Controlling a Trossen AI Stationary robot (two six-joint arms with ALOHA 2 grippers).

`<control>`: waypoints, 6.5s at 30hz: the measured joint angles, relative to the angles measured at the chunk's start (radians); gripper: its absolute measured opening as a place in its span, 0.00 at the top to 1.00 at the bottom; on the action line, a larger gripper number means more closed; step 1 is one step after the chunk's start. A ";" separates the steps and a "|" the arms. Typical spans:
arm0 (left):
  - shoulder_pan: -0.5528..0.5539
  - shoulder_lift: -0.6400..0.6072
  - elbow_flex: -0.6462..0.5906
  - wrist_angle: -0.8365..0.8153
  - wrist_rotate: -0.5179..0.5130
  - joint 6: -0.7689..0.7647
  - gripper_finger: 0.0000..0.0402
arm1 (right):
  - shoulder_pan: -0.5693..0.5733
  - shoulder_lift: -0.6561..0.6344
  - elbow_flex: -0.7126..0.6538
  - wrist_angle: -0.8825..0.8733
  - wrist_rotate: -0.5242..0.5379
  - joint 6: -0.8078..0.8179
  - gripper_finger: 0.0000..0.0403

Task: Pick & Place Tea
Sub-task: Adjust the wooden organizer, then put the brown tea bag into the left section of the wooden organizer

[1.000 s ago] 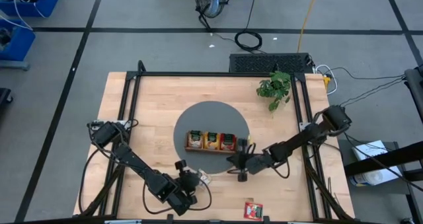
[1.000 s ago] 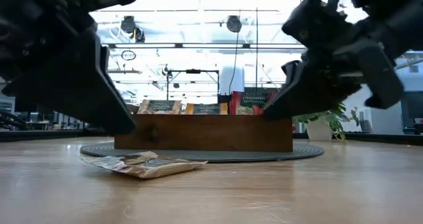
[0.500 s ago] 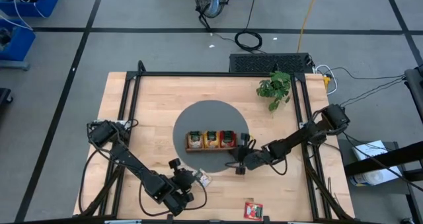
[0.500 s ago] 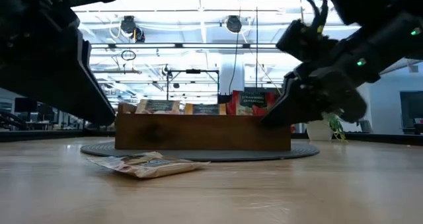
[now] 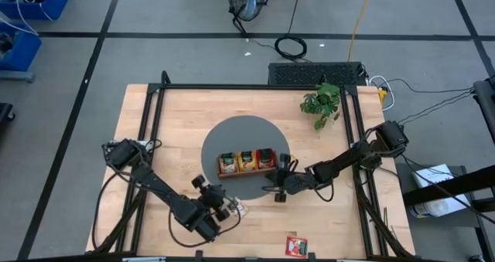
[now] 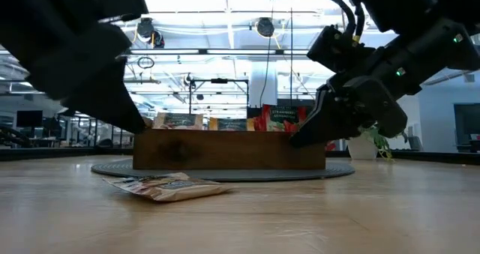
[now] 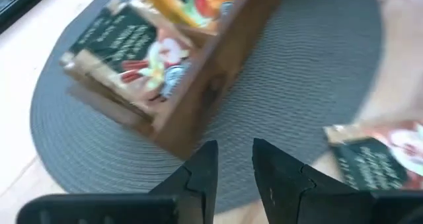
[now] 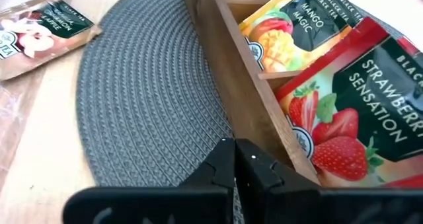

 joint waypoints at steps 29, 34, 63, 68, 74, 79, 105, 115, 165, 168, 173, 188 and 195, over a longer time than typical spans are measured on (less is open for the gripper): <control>0.036 0.003 -0.102 -0.011 -0.095 -0.158 0.75 | 0.034 0.000 0.000 0.030 -0.051 -0.037 1.00; -0.013 -0.027 -0.100 -0.017 -0.089 -0.159 0.75 | 0.060 0.000 0.000 0.054 -0.045 -0.046 1.00; -0.074 -0.033 -0.137 -0.081 -0.107 -0.336 0.75 | 0.159 -0.182 -0.108 -0.510 0.532 0.420 1.00; 0.003 -0.033 -0.137 -0.063 -0.050 -0.358 0.75 | 0.096 -0.182 -0.153 -0.328 0.397 0.289 1.00; 0.033 -0.033 -0.137 -0.018 -0.043 -0.323 0.75 | 0.043 -0.182 -0.222 -0.031 0.255 0.140 1.00; 0.058 -0.033 -0.137 -0.008 -0.043 -0.295 0.75 | 0.008 -0.182 -0.246 0.064 0.095 0.135 1.00; 0.029 -0.041 -0.136 -0.060 -0.020 -0.303 0.75 | 0.024 -0.181 -0.249 0.099 -0.002 0.118 1.00; -0.066 -0.046 -0.061 0.069 0.013 -0.147 0.75 | 0.127 -0.181 -0.241 0.270 -0.158 0.076 1.00; -0.072 -0.045 -0.129 0.406 0.148 0.095 0.75 | 0.064 0.381 0.407 0.113 -0.368 -0.213 1.00; -0.070 -0.045 -0.129 0.430 0.139 0.098 0.75 | 0.055 0.388 0.408 0.098 -0.367 -0.208 1.00; -0.065 -0.045 -0.129 0.464 0.122 0.124 0.75 | 0.034 0.437 0.411 0.126 -0.385 -0.185 1.00; -0.062 -0.053 -0.129 0.221 0.223 -0.099 0.31 | -0.011 0.498 0.394 0.059 -0.497 -0.052 1.00; -0.037 -0.054 -0.129 0.267 0.338 -0.114 0.12 | -0.017 0.495 0.348 0.091 -0.500 -0.051 1.00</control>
